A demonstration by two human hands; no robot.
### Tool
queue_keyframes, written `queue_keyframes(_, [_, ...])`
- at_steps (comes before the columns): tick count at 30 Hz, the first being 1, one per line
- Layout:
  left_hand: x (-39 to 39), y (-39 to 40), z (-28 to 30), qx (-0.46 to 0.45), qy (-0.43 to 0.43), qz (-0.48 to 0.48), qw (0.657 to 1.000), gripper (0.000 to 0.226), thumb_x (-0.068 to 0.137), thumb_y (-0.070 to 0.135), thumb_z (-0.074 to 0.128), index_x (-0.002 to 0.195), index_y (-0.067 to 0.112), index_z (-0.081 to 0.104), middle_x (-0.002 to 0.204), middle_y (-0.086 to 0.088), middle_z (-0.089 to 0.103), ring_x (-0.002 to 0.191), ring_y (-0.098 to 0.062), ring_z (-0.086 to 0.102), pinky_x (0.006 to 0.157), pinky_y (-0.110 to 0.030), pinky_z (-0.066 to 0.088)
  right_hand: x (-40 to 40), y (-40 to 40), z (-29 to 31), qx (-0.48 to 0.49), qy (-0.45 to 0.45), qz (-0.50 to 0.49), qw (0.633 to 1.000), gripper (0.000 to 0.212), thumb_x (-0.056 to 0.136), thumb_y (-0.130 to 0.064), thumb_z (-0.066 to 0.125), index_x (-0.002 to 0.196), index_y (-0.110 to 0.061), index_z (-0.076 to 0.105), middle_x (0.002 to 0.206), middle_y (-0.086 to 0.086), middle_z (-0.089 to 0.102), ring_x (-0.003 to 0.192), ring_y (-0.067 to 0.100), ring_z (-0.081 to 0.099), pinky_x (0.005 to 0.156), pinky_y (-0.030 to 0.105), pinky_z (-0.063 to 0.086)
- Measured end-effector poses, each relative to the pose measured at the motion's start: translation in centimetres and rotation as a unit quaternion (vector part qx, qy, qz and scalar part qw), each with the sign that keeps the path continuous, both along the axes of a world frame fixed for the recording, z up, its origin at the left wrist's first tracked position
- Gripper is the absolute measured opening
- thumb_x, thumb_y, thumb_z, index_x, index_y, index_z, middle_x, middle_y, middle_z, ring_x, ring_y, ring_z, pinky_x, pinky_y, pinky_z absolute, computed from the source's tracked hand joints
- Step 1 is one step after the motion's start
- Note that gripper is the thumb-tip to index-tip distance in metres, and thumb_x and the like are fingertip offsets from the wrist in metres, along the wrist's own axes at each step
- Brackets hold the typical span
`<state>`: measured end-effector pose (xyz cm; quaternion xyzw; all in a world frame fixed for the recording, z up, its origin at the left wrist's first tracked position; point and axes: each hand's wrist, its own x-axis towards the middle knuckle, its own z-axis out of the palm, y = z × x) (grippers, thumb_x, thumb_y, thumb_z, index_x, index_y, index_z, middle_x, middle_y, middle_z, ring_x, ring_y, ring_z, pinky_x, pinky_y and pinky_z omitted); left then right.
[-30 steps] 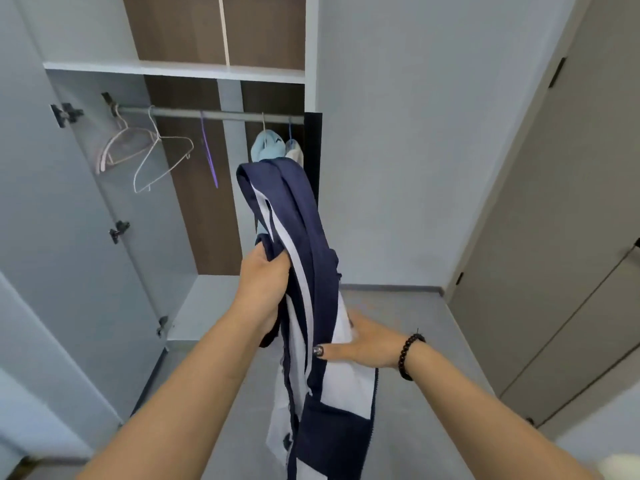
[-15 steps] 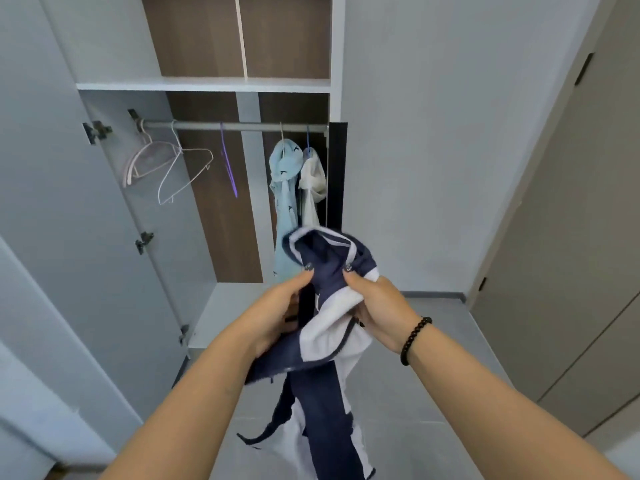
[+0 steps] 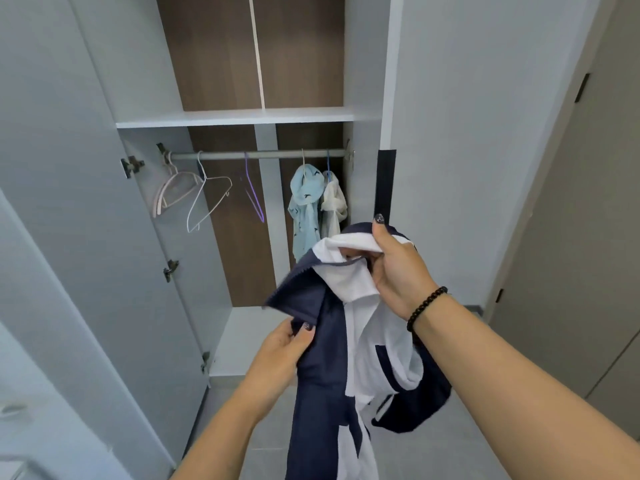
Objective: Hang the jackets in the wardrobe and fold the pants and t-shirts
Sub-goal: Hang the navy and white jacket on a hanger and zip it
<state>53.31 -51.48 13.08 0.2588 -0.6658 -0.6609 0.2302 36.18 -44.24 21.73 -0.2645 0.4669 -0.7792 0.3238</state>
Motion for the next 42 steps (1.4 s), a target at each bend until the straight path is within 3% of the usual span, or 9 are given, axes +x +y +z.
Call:
queue_keyframes(3, [1.8,-0.8,1.6,-0.108,0.038,0.113,0.987,0.033,0.101,0.03,0.043,0.089,0.01,0.066,0.08,0.002,0.071,0.079,-0.012,0.064,0.064,-0.016,0.05,1.1,-0.6,-1.0,-0.01,-0.034,-0.017,0.999,0.035,0.099,-0.028,0.046,0.097,0.001,0.064,0.082,0.012,0.074,0.079,0.021,0.071,0.068,0.027,0.057])
queue_keyframes(9, [5.5,-3.9,4.2,-0.153,0.057,0.138,0.977,0.041,0.102,0.041,0.036,0.083,0.021,0.068,0.071,0.008,0.067,0.067,-0.005,0.058,0.067,-0.022,0.047,3.9,-1.9,-4.9,0.043,-0.049,-0.016,0.998,0.027,0.098,-0.025,0.048,0.102,-0.003,0.064,0.07,0.006,0.072,0.074,0.017,0.067,0.066,0.027,0.051])
queue_keyframes(14, [7.6,-4.9,5.9,-0.192,0.098,0.089,0.972,0.07,0.089,0.056,0.037,0.082,-0.012,0.05,0.069,-0.017,0.049,0.067,-0.018,0.043,0.064,-0.03,0.038,7.8,-2.9,-6.4,-0.05,-0.11,0.229,0.966,0.035,0.067,-0.012,0.066,0.102,-0.012,0.067,0.105,0.004,0.067,0.108,0.024,0.053,0.093,0.04,0.035])
queue_keyframes(17, [8.0,-4.7,6.7,-0.187,0.117,0.048,0.974,0.068,0.086,0.053,0.038,0.077,-0.013,0.048,0.066,-0.025,0.048,0.064,-0.019,0.043,0.06,-0.029,0.038,9.8,-4.0,-7.8,0.014,0.02,0.32,0.947,0.078,0.066,0.003,0.056,0.14,-0.017,0.041,0.141,0.004,0.051,0.129,0.026,0.047,0.106,0.046,0.035])
queue_keyframes(23, [7.6,-6.9,7.4,-0.183,0.115,0.107,0.97,0.055,0.09,0.049,0.04,0.064,0.001,0.038,0.06,-0.011,0.036,0.057,-0.018,0.031,0.051,-0.025,0.029,10.8,-8.1,-8.8,0.116,0.092,0.337,0.93,0.053,0.081,-0.014,0.065,0.131,-0.004,0.052,0.13,0.016,0.059,0.122,0.032,0.054,0.106,0.041,0.043])
queue_keyframes(29, [8.3,-11.8,5.5,-0.19,0.039,0.22,0.956,0.046,0.101,0.035,0.044,0.06,0.014,0.044,0.047,0.014,0.045,0.046,0.001,0.04,0.049,-0.01,0.034,9.5,-12.6,-9.6,0.108,0.01,0.324,0.94,0.038,0.075,-0.008,0.071,0.11,0.002,0.062,0.108,0.018,0.068,0.095,0.025,0.066,0.086,0.034,0.053])
queue_keyframes(32, [9.8,-14.1,3.9,-0.25,-0.091,0.146,0.953,0.027,0.073,0.041,0.066,0.075,0.016,0.056,0.064,0.009,0.057,0.055,0.0,0.049,0.053,-0.012,0.038,8.8,-14.4,-8.8,0.056,-0.066,0.332,0.939,0.057,0.06,-0.013,0.082,0.109,0.004,0.059,0.103,0.018,0.065,0.091,0.026,0.064,0.084,0.034,0.051])
queue_keyframes(36, [10.3,-14.6,1.2,-0.263,-0.297,0.101,0.912,0.064,0.051,0.058,0.087,0.07,0.008,0.053,0.06,0.0,0.053,0.055,-0.016,0.047,0.054,-0.025,0.037,7.8,-15.6,-7.6,0.057,-0.071,0.351,0.932,0.034,0.072,-0.007,0.063,0.105,0.0,0.058,0.095,0.015,0.065,0.082,0.023,0.063,0.077,0.031,0.054])
queue_keyframes(42, [5.2,-12.2,-1.7,-0.193,-0.196,0.089,0.957,0.035,0.082,0.04,0.074,0.099,0.012,0.065,0.091,-0.001,0.071,0.082,-0.012,0.067,0.077,-0.031,0.057,1.8,-15.4,-4.5,0.001,-0.078,0.319,0.945,0.041,0.076,-0.001,0.066,0.116,0.002,0.056,0.107,0.019,0.065,0.091,0.025,0.065,0.084,0.034,0.056])
